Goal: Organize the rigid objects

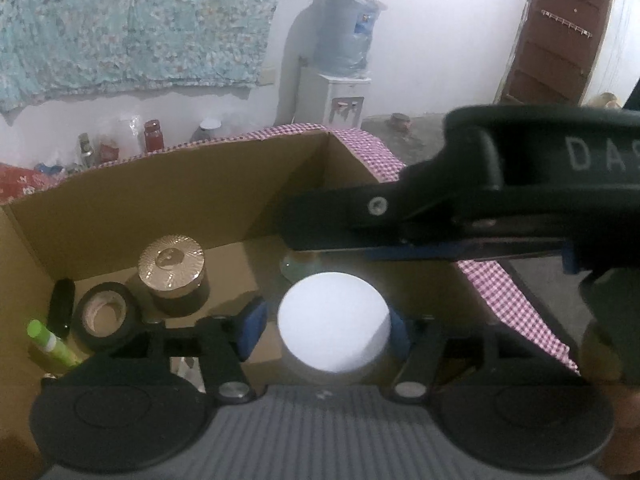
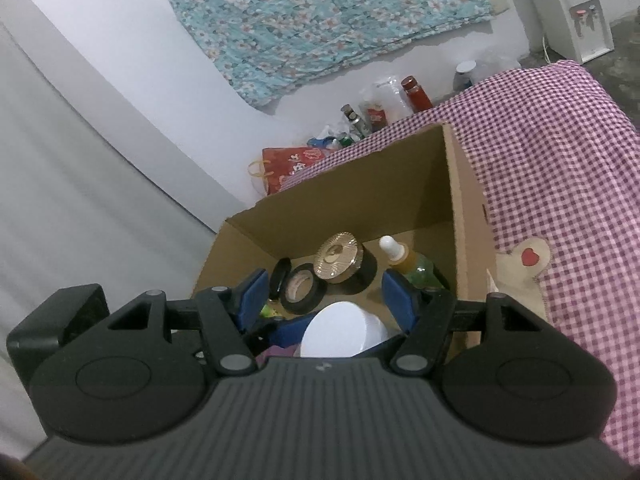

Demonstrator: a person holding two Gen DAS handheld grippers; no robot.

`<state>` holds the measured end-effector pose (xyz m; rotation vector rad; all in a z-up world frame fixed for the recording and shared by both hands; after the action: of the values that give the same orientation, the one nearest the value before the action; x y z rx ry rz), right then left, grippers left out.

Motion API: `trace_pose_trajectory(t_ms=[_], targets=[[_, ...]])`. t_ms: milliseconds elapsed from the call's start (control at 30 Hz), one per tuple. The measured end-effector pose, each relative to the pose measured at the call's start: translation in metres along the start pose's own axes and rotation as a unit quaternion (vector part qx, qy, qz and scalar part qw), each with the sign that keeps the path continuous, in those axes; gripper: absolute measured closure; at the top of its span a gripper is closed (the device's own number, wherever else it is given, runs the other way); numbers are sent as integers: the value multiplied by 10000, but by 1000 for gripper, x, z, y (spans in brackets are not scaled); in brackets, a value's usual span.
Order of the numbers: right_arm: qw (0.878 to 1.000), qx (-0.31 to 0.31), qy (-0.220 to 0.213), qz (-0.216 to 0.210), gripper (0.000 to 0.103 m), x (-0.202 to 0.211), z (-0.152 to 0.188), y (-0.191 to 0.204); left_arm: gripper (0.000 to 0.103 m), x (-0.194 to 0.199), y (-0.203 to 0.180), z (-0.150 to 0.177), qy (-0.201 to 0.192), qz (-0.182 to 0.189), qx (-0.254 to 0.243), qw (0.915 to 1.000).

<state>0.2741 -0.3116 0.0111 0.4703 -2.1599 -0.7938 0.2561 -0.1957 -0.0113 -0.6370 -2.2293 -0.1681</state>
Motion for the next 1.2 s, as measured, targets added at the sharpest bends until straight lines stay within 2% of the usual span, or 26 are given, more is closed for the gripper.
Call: trace_pose_trajectory(t_ms=[33, 100, 267, 533, 600, 733, 900, 967, 1000, 1100, 1200], targets=[[10000, -12, -19, 0, 40, 1, 0, 0, 34, -2, 0, -1, -5, -24, -12, 10000], [10000, -49, -69, 4, 40, 5, 1, -2, 23, 2, 0, -1, -47, -29, -17, 10000], [9995, -61, -303, -32, 39, 25, 4, 1, 12, 22, 0, -6, -316, -54, -11, 9995], [9960, -149, -862, -160, 33, 77, 14, 14, 6, 85, 4, -3, -798, -93, 117, 9967], [9943, -259, -997, -285, 30, 95, 22, 15, 0, 105, 6, 2, -912, -79, 118, 9957], [9912, -307, -1252, -296, 19, 123, 43, 16, 0, 140, 15, 15, -1141, -414, 258, 9923], [9909, -133, -1328, 166, 11, 138, 74, 22, 0, 158, 31, 31, -859, -1069, 482, 9894], [9890, 117, -1385, 511, 1, 140, 85, 31, 0, 161, 35, 35, -754, -1399, 390, 9865], [9867, 282, -1443, 698, 1, 141, 88, 37, 0, 160, 37, 36, -653, -1584, 358, 9846], [9752, 862, -1568, 1307, 1, 143, 95, 54, 0, 159, 41, 39, -479, -1952, 364, 9789], [9585, 1383, -1666, 1856, 1, 141, 100, 73, 0, 160, 43, 44, -546, -2033, 390, 9768]])
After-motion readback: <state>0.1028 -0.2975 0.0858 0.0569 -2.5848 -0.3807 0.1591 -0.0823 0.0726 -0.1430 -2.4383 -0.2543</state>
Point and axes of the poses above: each gripper's, at about its wrist camera, not at the fingertips, and x roughly against the way its jaws point, y to its left, z to its underside, the point moved 5 cm from there along -x, roughly the way its jaws point, and after that the axes turned 4 degrees about -x, right-handed, at the moved point
